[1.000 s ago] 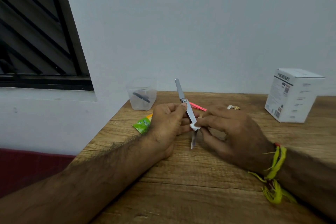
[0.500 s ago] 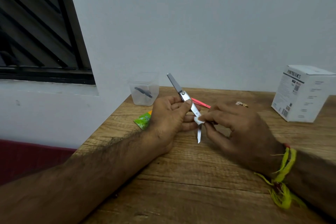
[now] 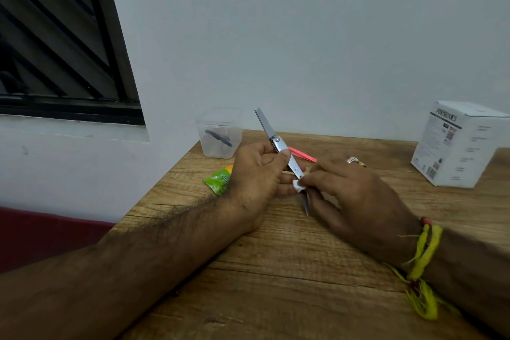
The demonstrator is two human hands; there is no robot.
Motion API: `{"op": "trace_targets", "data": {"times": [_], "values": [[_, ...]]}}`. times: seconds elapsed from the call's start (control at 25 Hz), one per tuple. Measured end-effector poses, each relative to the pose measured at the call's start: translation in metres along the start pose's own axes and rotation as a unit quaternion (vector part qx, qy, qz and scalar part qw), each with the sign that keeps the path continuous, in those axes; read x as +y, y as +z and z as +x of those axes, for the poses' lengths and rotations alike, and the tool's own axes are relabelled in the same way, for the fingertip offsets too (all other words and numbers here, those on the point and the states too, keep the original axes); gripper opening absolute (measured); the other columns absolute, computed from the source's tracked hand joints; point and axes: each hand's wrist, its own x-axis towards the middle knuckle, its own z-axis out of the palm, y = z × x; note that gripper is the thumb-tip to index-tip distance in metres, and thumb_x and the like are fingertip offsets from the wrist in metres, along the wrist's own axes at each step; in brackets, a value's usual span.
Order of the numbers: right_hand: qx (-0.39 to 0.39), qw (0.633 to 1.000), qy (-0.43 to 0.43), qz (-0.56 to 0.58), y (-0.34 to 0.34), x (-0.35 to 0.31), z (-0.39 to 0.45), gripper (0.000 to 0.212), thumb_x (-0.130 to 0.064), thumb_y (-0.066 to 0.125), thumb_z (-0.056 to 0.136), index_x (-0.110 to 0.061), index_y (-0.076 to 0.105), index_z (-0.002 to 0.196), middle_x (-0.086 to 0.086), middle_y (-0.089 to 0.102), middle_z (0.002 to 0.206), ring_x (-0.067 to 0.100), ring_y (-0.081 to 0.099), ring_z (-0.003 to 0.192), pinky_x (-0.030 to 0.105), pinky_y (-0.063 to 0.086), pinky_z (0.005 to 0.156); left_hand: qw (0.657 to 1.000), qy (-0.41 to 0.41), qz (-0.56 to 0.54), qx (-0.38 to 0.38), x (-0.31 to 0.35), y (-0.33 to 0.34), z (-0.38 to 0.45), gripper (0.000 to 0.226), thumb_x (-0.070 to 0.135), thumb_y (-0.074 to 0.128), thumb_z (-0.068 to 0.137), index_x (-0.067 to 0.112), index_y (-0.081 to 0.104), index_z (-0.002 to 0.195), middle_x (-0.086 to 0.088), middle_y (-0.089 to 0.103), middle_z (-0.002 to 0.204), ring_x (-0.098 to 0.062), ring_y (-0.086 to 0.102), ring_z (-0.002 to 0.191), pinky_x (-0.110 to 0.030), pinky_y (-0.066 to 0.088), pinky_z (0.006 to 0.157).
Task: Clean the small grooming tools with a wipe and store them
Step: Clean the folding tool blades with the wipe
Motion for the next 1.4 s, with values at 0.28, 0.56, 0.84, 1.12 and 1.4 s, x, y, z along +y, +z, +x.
{"op": "trace_targets", "data": {"times": [0.28,0.56,0.84,1.12,1.4], "values": [[-0.02,1.0,-0.003,0.008,-0.002,0.002,-0.001,0.015,-0.017,0.063,0.086,-0.011,0.073,0.096,0.002,0.067,0.093,0.022,0.062,0.086,0.032,0.046,0.074,1.0,0.008,0.022,-0.003,-0.001,0.002,0.001,0.019,0.01,0.052,0.103,-0.004,0.056,0.115,-0.017,0.076,0.083,-0.02,0.071,0.057,-0.028,0.058,0.05],[-0.035,0.998,0.023,0.052,-0.006,0.004,-0.004,0.015,-0.019,0.063,0.086,-0.014,0.073,0.096,-0.003,0.065,0.09,0.015,0.06,0.083,0.023,0.038,0.072,0.999,0.004,0.043,0.005,-0.004,0.002,0.003,0.025,0.012,0.052,0.103,-0.004,0.052,0.121,-0.015,0.074,0.083,-0.021,0.071,0.057,-0.033,0.06,0.053],[-0.05,0.996,0.004,0.067,-0.009,0.002,-0.005,0.014,-0.02,0.064,0.086,-0.015,0.074,0.095,-0.005,0.065,0.091,0.013,0.06,0.083,0.027,0.047,0.071,0.999,0.01,0.039,0.004,-0.002,0.003,0.002,0.02,0.01,0.051,0.103,-0.002,0.053,0.118,-0.012,0.074,0.08,-0.022,0.071,0.057,-0.034,0.06,0.052],[-0.066,0.993,-0.002,0.1,-0.011,0.003,-0.008,0.015,-0.018,0.064,0.086,-0.016,0.075,0.096,-0.006,0.066,0.09,0.011,0.061,0.084,0.032,0.051,0.071,0.999,0.003,0.037,0.003,-0.001,0.006,0.0,0.021,0.009,0.05,0.103,-0.004,0.052,0.119,-0.013,0.071,0.079,-0.019,0.069,0.052,-0.029,0.056,0.047],[-0.106,0.988,-0.024,0.109,-0.014,0.001,-0.007,0.016,-0.019,0.062,0.087,-0.019,0.075,0.096,-0.006,0.065,0.089,0.012,0.062,0.084,0.039,0.053,0.069,1.0,0.004,0.029,0.001,0.002,0.005,0.001,0.018,0.008,0.049,0.103,-0.003,0.052,0.116,-0.012,0.07,0.077,-0.019,0.069,0.052,-0.031,0.059,0.049]]}}
